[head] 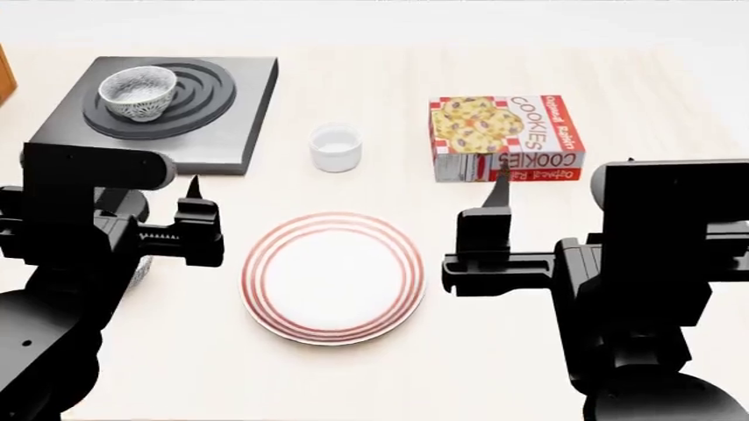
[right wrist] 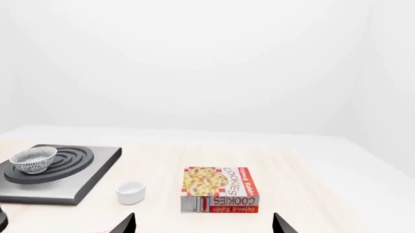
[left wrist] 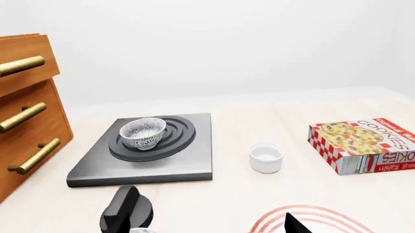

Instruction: Pick the akita bowl on the stove and place it on the plate.

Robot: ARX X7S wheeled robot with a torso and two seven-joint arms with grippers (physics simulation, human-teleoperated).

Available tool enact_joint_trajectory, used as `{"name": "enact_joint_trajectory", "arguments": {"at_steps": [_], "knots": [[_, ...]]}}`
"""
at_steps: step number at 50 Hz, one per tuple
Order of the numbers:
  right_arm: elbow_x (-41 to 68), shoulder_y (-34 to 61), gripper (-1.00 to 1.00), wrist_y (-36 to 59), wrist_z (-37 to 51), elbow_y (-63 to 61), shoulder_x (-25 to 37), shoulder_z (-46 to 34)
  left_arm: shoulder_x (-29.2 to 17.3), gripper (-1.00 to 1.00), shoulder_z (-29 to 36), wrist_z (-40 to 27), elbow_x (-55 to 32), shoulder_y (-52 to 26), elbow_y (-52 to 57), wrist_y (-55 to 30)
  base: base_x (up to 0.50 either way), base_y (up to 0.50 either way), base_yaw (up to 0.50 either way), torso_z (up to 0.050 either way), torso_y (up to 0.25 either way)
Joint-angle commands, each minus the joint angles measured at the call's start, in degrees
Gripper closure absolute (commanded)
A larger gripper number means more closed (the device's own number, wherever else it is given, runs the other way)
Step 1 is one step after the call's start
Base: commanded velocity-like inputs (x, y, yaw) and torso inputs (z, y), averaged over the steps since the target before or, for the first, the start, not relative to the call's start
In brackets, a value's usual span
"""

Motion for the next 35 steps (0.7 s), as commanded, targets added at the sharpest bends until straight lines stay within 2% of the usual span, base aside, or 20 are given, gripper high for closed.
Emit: {"name": "enact_joint_trajectory", "arguments": {"at_steps": [1,35], "knots": [[0.33,0.02,-1.00,-0.03,0.22,0.04,0.25,-0.23,-0.14,-1.00,0.14,-0.18,-0.34,-0.14,-0.17,0.11,0.26,0.00,0.00,0.000,0.000],[1.12,-0.42,-1.00,-1.10,0.84,0.72,0.81,-0.38,-0.74,-1.00,0.85,-0.71,-1.29,-0.23,0.17,-0.13,0.26,0.00,0.00,0.000,0.000]]}}
